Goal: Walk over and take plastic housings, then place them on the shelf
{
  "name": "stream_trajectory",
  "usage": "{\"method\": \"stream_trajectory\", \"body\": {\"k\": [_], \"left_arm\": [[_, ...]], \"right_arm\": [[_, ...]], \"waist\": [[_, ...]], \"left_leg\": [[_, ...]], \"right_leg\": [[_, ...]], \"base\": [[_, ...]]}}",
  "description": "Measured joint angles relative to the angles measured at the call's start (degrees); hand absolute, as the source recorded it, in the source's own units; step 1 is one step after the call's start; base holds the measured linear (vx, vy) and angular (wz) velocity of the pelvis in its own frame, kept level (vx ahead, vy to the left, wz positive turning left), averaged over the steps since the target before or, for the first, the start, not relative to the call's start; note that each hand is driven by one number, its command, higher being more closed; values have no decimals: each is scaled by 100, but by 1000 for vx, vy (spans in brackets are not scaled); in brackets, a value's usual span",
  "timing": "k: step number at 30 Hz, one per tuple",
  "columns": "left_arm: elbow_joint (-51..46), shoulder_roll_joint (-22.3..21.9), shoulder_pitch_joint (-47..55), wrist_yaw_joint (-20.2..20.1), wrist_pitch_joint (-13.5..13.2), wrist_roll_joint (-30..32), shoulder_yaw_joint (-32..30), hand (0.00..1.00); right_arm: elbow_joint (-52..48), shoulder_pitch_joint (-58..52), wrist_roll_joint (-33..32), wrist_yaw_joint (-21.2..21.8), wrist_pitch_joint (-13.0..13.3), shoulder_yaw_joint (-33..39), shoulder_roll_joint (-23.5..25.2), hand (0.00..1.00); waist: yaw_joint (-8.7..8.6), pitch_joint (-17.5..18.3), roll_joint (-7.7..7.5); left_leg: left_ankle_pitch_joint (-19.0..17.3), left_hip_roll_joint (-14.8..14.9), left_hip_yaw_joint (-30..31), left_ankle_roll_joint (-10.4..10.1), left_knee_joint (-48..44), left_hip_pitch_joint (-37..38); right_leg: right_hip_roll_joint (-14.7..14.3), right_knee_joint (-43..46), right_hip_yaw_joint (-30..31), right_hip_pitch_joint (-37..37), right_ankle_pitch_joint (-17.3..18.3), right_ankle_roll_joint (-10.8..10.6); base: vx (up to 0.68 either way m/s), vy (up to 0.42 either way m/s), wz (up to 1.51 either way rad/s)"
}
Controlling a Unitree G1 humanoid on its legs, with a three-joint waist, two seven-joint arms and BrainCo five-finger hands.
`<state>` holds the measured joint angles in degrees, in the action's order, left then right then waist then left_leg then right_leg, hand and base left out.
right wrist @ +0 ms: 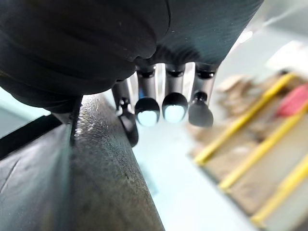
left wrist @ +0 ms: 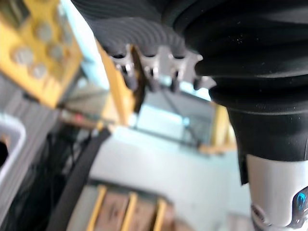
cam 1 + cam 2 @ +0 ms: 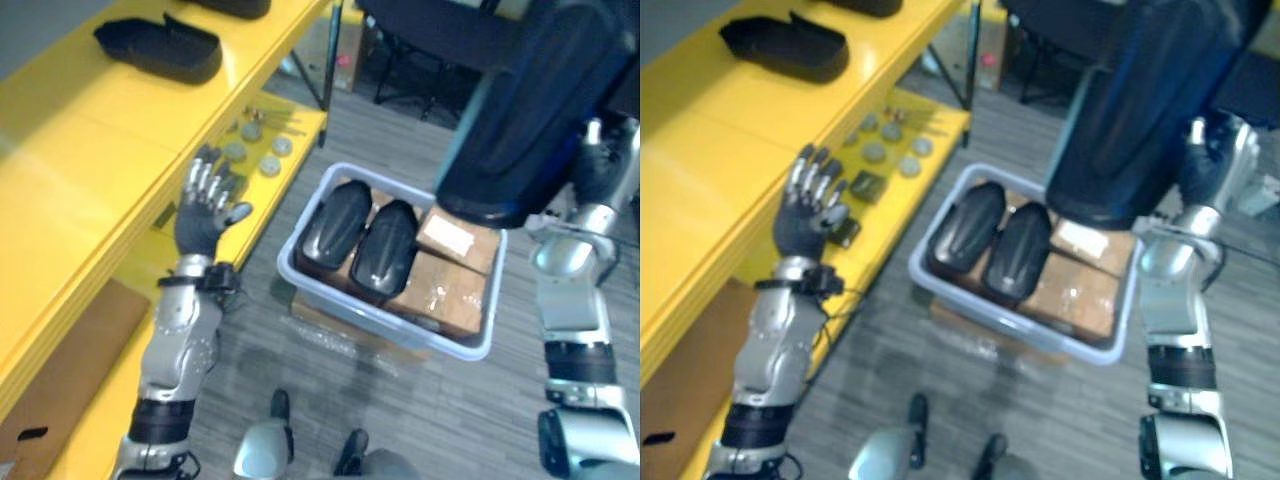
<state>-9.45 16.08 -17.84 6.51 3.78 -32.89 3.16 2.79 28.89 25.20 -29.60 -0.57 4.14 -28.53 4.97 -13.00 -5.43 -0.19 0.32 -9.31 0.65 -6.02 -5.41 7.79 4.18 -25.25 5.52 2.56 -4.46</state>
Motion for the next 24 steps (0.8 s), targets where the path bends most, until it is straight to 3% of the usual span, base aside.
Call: {"method": "stream_trajectory", "body": {"k": [4, 7, 13, 17, 24], "left_arm": [[435, -185, -91, -49, 230, -57, 364, 0], [729, -264, -109, -53, 260, -56, 471, 0], [886, -315, -141, -287, 279, -454, 567, 0], [917, -401, -139, -500, 314, -920, 722, 0], [969, -426, -142, -780, 196, -1594, 792, 0]], "right_arm": [[-6, 160, 288, 94, 408, -472, 181, 100], [-5, 193, 440, 154, 568, -650, 264, 100], [4, 288, 545, 490, 676, -1020, 329, 100], [188, 289, 845, 670, 703, -1403, 368, 100], [658, 288, 999, 836, 710, -1672, 424, 100]], "waist": [[-31, 169, -4], [-38, 181, -1], [-65, 268, 33], [-101, 396, 191], [-122, 492, 337]], "left_leg": [[140, -1, -41, -17, 312, 255], [208, -8, -51, -32, 484, 433], [423, -97, -36, 8, 768, 535], [534, -192, 52, 54, 1066, 582], [586, -223, 60, 41, 1107, 545]], "right_leg": [[-14, 6, 20, 78, -18, 5], [-20, 6, 25, 171, -21, 5], [25, -37, 23, 169, -21, 6], [60, -136, 5, 154, -17, 1], [93, -184, -11, 112, 13, 12]], "base": [[31, -21, -6], [0, 0, 0], [-56, 23, 1], [-99, 59, 6], [-89, 58, 1]]}}
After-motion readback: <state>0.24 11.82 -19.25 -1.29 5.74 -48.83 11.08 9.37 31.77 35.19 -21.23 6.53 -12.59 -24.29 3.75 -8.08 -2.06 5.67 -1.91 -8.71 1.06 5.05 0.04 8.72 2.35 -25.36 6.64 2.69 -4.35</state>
